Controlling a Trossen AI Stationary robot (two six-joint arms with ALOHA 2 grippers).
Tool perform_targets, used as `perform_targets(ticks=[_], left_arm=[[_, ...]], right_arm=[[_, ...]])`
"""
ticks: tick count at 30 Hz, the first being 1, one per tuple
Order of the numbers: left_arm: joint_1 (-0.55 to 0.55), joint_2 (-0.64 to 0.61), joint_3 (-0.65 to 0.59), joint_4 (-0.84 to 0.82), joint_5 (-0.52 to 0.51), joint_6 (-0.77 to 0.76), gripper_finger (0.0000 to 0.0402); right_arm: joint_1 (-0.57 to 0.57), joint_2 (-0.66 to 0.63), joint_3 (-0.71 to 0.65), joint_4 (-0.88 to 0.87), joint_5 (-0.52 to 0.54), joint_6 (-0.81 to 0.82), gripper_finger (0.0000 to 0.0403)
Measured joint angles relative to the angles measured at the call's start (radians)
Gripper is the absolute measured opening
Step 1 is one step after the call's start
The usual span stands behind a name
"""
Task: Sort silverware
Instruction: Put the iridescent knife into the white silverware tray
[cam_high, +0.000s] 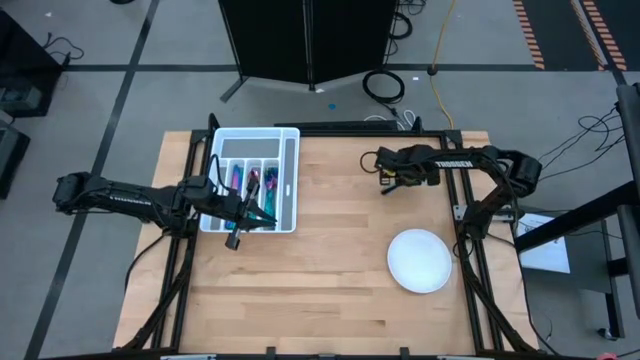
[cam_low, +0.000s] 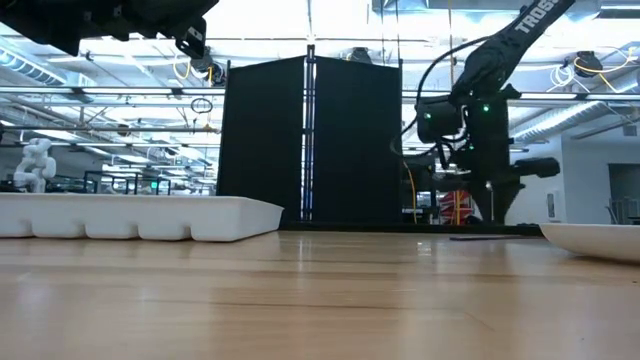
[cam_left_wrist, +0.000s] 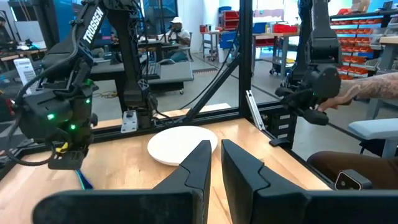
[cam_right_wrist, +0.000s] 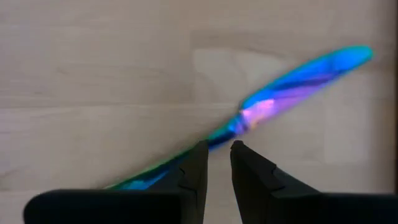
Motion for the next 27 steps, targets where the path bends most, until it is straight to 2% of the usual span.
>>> perform_targets(ticks=[9, 14, 16, 22, 27], left_arm=[[-0.001, 0.000, 0.000, 0.000, 0.001, -0.024, 0.0041], [-0.001, 0.000, 0.000, 0.000, 0.001, -0.024, 0.0041], [-0.001, 0.000, 0.000, -0.001, 0.001, -0.024, 0.0041], [-0.002, 0.000, 0.000, -0.004, 0.001, -0.019, 0.0041], [-0.002, 0.000, 0.000, -0.004, 0.000, -0.018, 0.0041]], right_arm=[[-0.135, 0.000, 0.000, 0.015, -0.014, -0.130, 0.0054], [-0.170, 0.000, -0.026, 0.007, -0.016, -0.150, 0.0018], [-0.178, 0.000, -0.052, 0.014, 0.000, -0.154, 0.0005], [-0.186, -0.008, -0.147, 0.166, -0.008, -0.176, 0.0002], [-0.153, -0.006, -0.162, 0.182, 0.002, -0.167, 0.0001]])
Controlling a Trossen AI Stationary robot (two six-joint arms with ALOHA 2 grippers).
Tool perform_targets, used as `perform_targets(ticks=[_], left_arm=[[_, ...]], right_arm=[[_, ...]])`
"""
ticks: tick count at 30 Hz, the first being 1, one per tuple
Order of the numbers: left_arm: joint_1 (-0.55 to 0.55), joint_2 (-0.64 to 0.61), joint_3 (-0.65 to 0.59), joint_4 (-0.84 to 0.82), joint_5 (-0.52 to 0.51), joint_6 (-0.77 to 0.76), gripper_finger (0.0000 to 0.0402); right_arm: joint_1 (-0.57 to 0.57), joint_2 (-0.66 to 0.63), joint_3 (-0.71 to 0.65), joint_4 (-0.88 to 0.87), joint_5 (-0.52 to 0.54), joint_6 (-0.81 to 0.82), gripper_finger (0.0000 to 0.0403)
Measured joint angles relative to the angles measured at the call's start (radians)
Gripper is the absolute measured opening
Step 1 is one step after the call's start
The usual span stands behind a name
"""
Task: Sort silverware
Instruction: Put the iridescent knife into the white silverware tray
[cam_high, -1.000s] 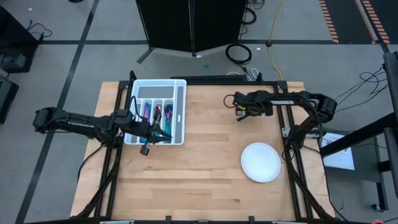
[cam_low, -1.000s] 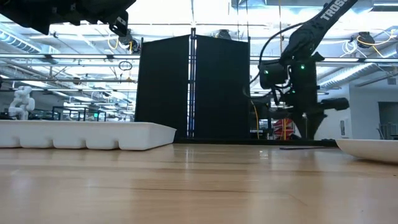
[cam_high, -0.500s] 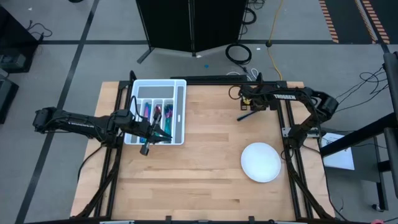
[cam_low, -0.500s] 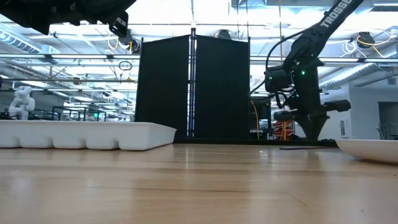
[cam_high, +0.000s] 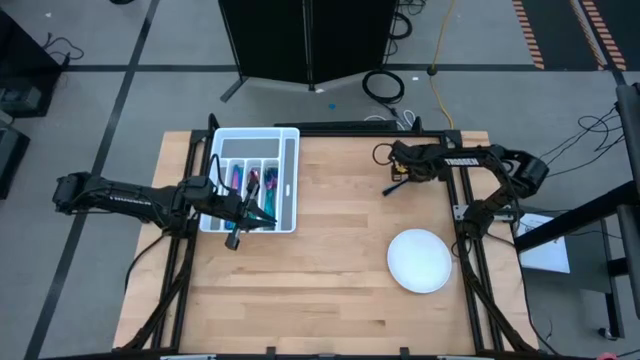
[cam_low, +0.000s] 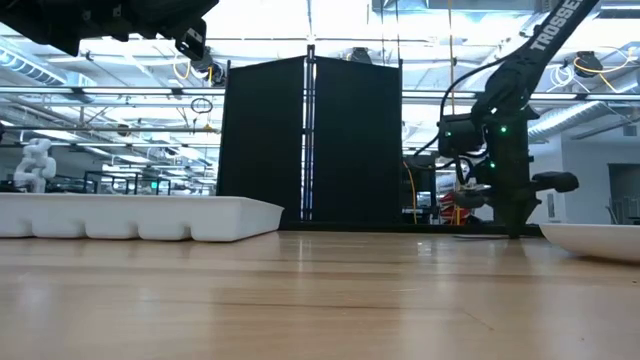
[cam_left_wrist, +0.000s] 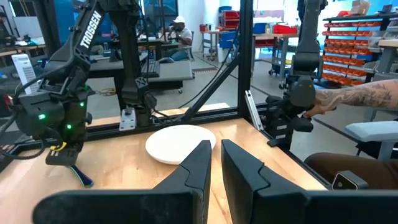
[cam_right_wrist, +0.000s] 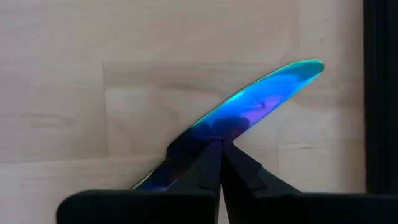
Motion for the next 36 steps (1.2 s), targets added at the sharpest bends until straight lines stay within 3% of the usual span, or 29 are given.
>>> perform_targets(ticks=[7, 19, 29, 36], left_arm=[[0.000, 0.000, 0.000, 0.001, 0.000, 0.000, 0.0041], [0.000, 0.000, 0.000, 0.001, 0.000, 0.000, 0.0041], [0.000, 0.000, 0.000, 0.007, 0.000, -0.006, 0.0041], [0.000, 0.000, 0.000, 0.007, 0.000, -0.007, 0.0041]], right_arm=[[0.127, 0.004, 0.012, 0.008, -0.030, 0.051, 0.0000], [0.433, 0.011, 0.091, 0.077, -0.174, 0.168, 0.0000], [0.670, 0.124, 0.099, 0.312, -0.091, 0.343, 0.0000], [0.827, 0.225, 0.269, 0.328, -0.131, 0.373, 0.0000]])
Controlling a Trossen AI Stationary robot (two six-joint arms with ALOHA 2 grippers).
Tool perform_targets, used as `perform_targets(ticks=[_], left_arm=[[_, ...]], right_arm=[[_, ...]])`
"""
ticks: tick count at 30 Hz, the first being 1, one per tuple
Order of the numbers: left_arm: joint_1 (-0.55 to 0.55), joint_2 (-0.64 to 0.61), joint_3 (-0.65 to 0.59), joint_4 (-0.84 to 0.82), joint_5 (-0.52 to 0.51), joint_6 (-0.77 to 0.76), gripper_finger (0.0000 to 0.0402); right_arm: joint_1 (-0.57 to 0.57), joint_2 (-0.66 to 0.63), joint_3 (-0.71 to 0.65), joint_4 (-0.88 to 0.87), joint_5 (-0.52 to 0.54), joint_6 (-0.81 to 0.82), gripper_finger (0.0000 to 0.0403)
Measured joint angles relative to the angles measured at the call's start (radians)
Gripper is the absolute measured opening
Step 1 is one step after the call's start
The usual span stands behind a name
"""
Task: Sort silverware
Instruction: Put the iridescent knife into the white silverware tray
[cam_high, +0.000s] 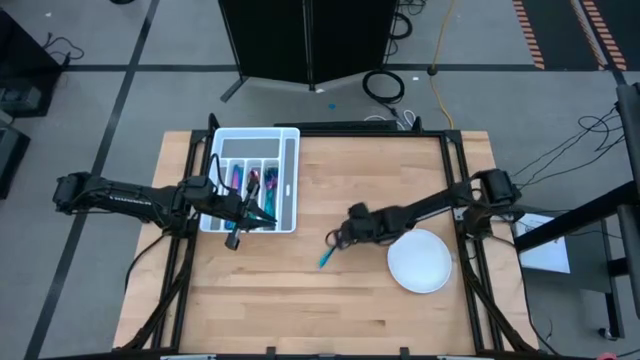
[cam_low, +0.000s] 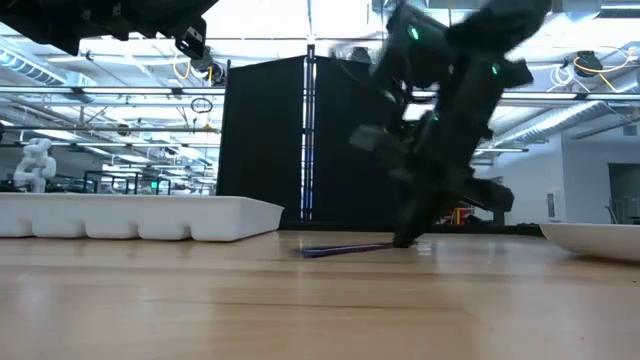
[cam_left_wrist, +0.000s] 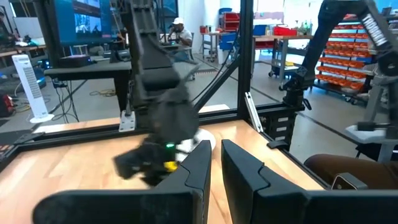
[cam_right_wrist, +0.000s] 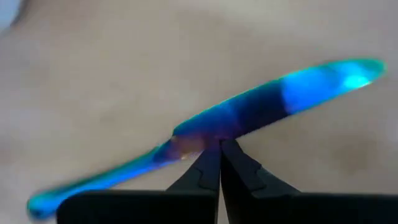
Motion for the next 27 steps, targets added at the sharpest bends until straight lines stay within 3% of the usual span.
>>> perform_targets(ticks=[5, 12, 17, 20, 27], left_arm=[[0.000, 0.000, 0.000, -0.002, 0.000, -0.002, 0.0041], [-0.006, 0.000, 0.000, -0.003, 0.018, -0.076, 0.0041], [-0.054, 0.011, 0.000, 0.007, 0.018, -0.161, 0.0041], [-0.124, 0.067, 0.000, 0.029, -0.002, -0.219, 0.0041], [-0.281, 0.341, 0.020, 0.130, -0.193, -0.290, 0.0041]], right_arm=[[0.079, 0.055, 0.198, -0.076, -0.006, -0.058, 0.0000], [0.128, 0.081, 0.420, -0.315, 0.191, -0.225, 0.0000], [0.082, 0.085, 0.393, -0.599, 0.204, -0.196, 0.0000], [0.050, 0.075, 0.321, -0.599, 0.203, -0.186, 0.0000], [0.007, 0.060, 0.176, -0.427, 0.149, -0.236, 0.0000]])
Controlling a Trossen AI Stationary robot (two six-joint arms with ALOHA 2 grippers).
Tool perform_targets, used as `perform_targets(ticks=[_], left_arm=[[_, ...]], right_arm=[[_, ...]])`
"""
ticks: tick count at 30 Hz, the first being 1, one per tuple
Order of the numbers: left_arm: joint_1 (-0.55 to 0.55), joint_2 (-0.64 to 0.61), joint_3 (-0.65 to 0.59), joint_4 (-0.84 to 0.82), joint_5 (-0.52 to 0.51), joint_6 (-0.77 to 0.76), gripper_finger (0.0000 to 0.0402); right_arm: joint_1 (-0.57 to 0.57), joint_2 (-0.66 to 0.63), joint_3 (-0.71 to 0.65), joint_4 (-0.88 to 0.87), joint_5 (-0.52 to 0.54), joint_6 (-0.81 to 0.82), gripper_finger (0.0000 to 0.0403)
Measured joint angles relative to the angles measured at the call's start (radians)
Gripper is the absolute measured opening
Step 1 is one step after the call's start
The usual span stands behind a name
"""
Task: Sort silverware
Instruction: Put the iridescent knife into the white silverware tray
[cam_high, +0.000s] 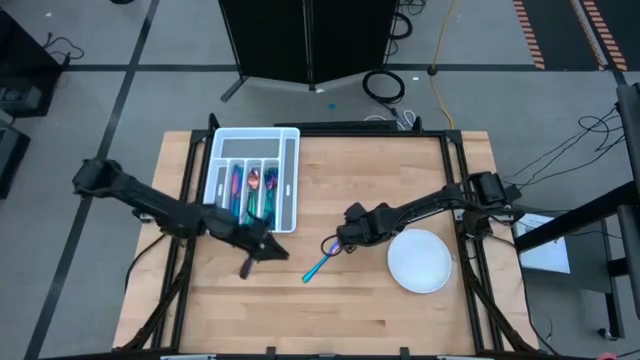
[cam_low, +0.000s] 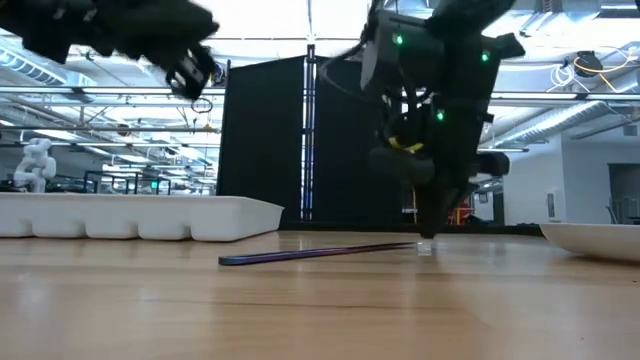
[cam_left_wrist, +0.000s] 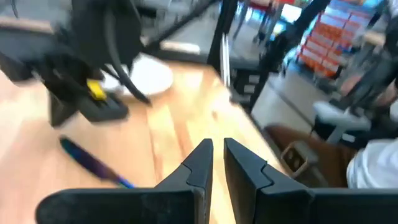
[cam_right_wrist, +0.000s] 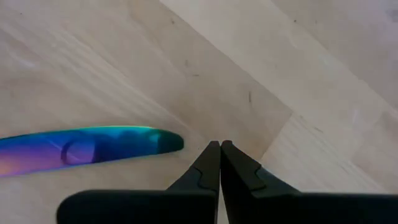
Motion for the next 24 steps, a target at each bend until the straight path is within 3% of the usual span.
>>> perform_targets(ticks=[9, 14, 24], left_arm=[[-0.022, 0.257, 0.075, 0.026, -0.085, -0.156, 0.0041], [-0.026, 0.382, 0.102, 0.025, -0.083, -0.230, 0.0041], [-0.026, 0.473, 0.122, 0.024, -0.080, -0.235, 0.0048]], right_arm=[[0.020, -0.001, -0.029, 0.098, 0.011, -0.044, 0.0000], [0.023, -0.001, -0.028, 0.166, 0.025, -0.101, 0.0000], [0.023, -0.001, -0.034, 0.161, 0.062, -0.103, 0.0000]])
